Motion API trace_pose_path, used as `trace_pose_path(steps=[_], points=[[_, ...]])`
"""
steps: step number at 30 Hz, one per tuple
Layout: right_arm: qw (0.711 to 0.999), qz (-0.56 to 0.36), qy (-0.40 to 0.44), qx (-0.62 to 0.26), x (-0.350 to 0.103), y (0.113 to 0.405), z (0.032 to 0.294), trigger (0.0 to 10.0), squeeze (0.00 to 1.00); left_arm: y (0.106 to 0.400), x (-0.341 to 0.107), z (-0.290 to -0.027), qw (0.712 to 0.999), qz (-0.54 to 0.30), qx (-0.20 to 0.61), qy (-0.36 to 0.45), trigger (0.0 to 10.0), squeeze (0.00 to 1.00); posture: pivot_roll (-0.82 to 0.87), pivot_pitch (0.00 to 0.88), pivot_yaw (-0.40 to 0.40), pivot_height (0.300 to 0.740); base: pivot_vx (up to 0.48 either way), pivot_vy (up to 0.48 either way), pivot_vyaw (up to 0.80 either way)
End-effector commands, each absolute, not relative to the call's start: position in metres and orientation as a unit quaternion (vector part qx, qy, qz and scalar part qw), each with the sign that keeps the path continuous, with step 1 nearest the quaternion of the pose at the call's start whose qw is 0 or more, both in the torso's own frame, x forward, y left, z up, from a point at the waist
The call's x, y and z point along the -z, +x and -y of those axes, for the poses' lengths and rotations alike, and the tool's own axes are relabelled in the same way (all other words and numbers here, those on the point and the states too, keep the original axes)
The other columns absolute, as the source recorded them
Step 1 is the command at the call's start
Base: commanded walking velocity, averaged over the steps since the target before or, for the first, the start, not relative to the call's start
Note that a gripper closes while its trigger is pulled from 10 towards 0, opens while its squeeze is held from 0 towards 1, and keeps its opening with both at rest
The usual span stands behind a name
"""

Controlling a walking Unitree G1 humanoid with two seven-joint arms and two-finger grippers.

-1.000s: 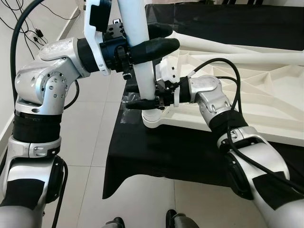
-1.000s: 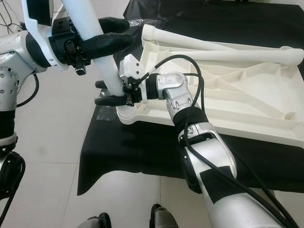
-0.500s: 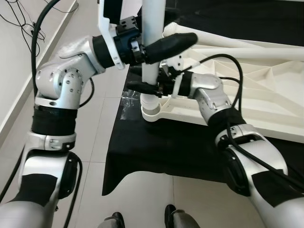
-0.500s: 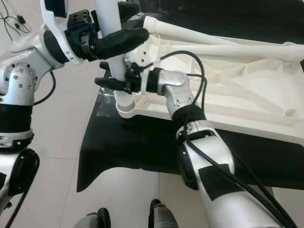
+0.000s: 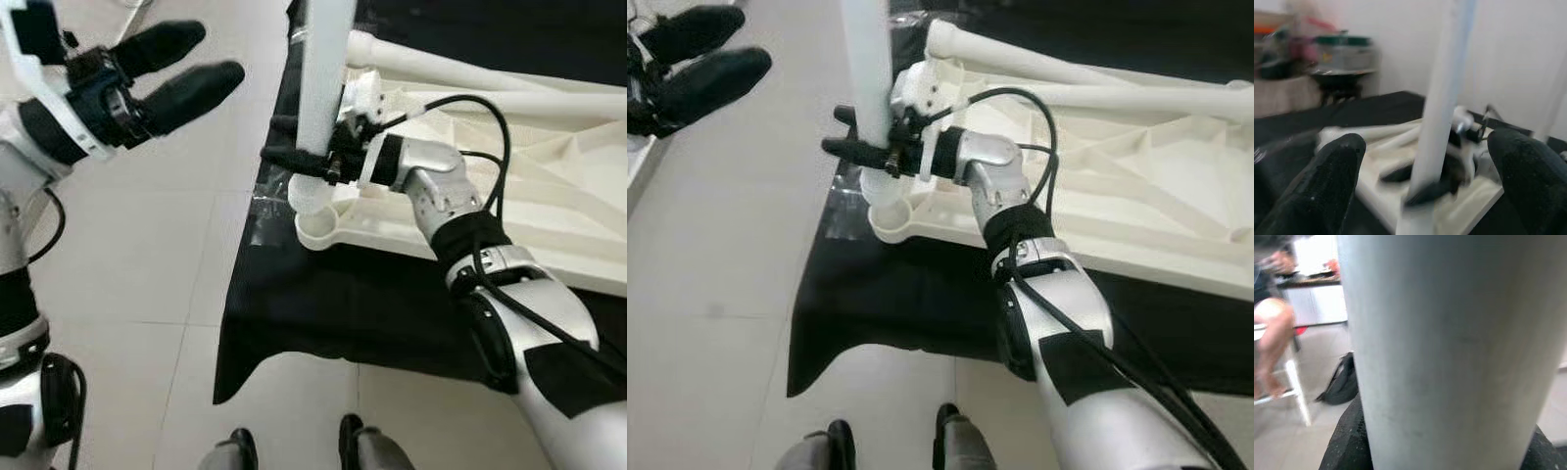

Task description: Building children table

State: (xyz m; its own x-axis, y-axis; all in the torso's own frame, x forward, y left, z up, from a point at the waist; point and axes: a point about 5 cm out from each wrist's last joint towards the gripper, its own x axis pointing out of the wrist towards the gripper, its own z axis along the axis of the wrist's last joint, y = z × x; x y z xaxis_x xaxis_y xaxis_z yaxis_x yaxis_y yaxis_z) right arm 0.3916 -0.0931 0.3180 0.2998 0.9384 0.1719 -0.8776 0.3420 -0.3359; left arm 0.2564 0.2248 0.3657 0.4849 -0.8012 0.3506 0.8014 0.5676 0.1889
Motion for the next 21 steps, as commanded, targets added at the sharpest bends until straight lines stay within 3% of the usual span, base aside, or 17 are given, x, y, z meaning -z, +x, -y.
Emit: trace_pose_path(steps=[1, 3, 5, 7, 8, 10, 11, 12, 13, 15, 18, 19, 20, 21], points=[[0.803, 0.146, -0.072, -0.573, -0.304, 0.392, 0.094, 0.0, 0.0, 0.242, -0.351, -0.227, 0.871, 0.179, 0.458, 0.01, 10.0, 0.0, 0.04, 0.369, -0.032, 0.74, 0.0, 0.0, 0.0], [0.795, 0.143, -0.08, -0.584, -0.302, 0.391, 0.099, 0.0, 0.0, 0.229, -0.298, -0.219, 0.887, 0.1, 0.449, 0.026, 10.0, 0.0, 0.04, 0.376, -0.031, 0.74, 0.0, 0.0, 0.0], [0.795, 0.143, -0.08, -0.584, -0.302, 0.391, 0.099, 0.0, 0.0, 0.229, -0.298, -0.219, 0.887, 0.1, 0.449, 0.026, 10.0, 0.0, 0.04, 0.376, -0.031, 0.74, 0.0, 0.0, 0.0], [0.783, 0.139, -0.092, -0.6, -0.299, 0.388, 0.1, 0.0, 0.0, 0.21, -0.246, -0.199, 0.892, 0.027, 0.45, 0.021, 10.0, 0.0, 0.04, 0.392, -0.035, 0.74, 0.0, 0.0, 0.0], [0.781, 0.139, -0.096, -0.601, -0.299, 0.388, 0.101, 0.9, 0.0, 0.2, -0.227, -0.188, 0.894, 0.005, 0.449, 0.015, 10.0, 0.0, 0.04, 0.404, -0.039, 0.74, 0.0, 0.0, 0.0], [0.781, 0.139, -0.096, -0.601, -0.299, 0.388, 0.101, 0.9, 0.0, 0.2, -0.227, -0.188, 0.894, 0.005, 0.449, 0.015, 10.0, 0.0, 0.04, 0.404, -0.039, 0.74, 0.0, 0.0, 0.0], [0.781, 0.141, -0.099, -0.601, -0.3, 0.388, 0.102, 2.2, 0.0, 0.192, -0.215, -0.178, 0.896, -0.007, 0.443, 0.007, 10.0, 0.0, 0.05, 0.409, -0.041, 0.74, 0.0, 0.0, 0.0], [0.781, 0.141, -0.099, -0.601, -0.3, 0.388, 0.102, 2.2, 0.0, 0.192, -0.215, -0.178, 0.896, -0.007, 0.443, 0.007, 10.0, 0.0, 0.05, 0.409, -0.041, 0.74, 0.0, 0.0, 0.0], [0.781, 0.142, -0.099, -0.601, -0.302, 0.388, 0.104, 10.0, 0.0, 0.187, -0.205, -0.169, 0.9, -0.019, 0.436, 0.016, 10.0, 0.0, 0.05, 0.421, -0.04, 0.74, 0.0, 0.0, 0.0], [0.781, 0.142, -0.099, -0.601, -0.302, 0.388, 0.104, 10.0, 0.0, 0.187, -0.205, -0.169, 0.9, -0.019, 0.436, 0.016, 10.0, 0.0, 0.05, 0.421, -0.04, 0.74, 0.0, 0.0, 0.0], [0.756, 0.138, -0.097, -0.632, -0.307, 0.384, 0.108, 10.0, 0.0, 0.174, -0.19, -0.155, 0.897, -0.053, 0.438, 0.029, 10.0, 0.0, 0.05, 0.444, -0.04, 0.74, 0.0, 0.0, 0.0], [0.732, 0.131, -0.095, -0.662, -0.308, 0.381, 0.107, 10.0, 0.0, 0.167, -0.185, -0.148, 0.894, -0.067, 0.442, 0.031, 10.0, 0.0, 0.04, 0.458, -0.039, 0.74, 0.0, 0.0, 0.0], [0.732, 0.131, -0.095, -0.662, -0.308, 0.381, 0.107, 10.0, 0.0, 0.167, -0.185, -0.148, 0.894, -0.067, 0.442, 0.031, 10.0, 0.0, 0.04, 0.458, -0.039, 0.74, 0.0, 0.0, 0.0], [0.703, 0.122, -0.098, -0.694, -0.308, 0.376, 0.106, 10.0, 0.0, 0.163, -0.183, -0.145, 0.894, -0.071, 0.442, 0.022, 10.0, 0.0, 0.04, 0.465, -0.039, 0.74, 0.0, 0.0, 0.0]])
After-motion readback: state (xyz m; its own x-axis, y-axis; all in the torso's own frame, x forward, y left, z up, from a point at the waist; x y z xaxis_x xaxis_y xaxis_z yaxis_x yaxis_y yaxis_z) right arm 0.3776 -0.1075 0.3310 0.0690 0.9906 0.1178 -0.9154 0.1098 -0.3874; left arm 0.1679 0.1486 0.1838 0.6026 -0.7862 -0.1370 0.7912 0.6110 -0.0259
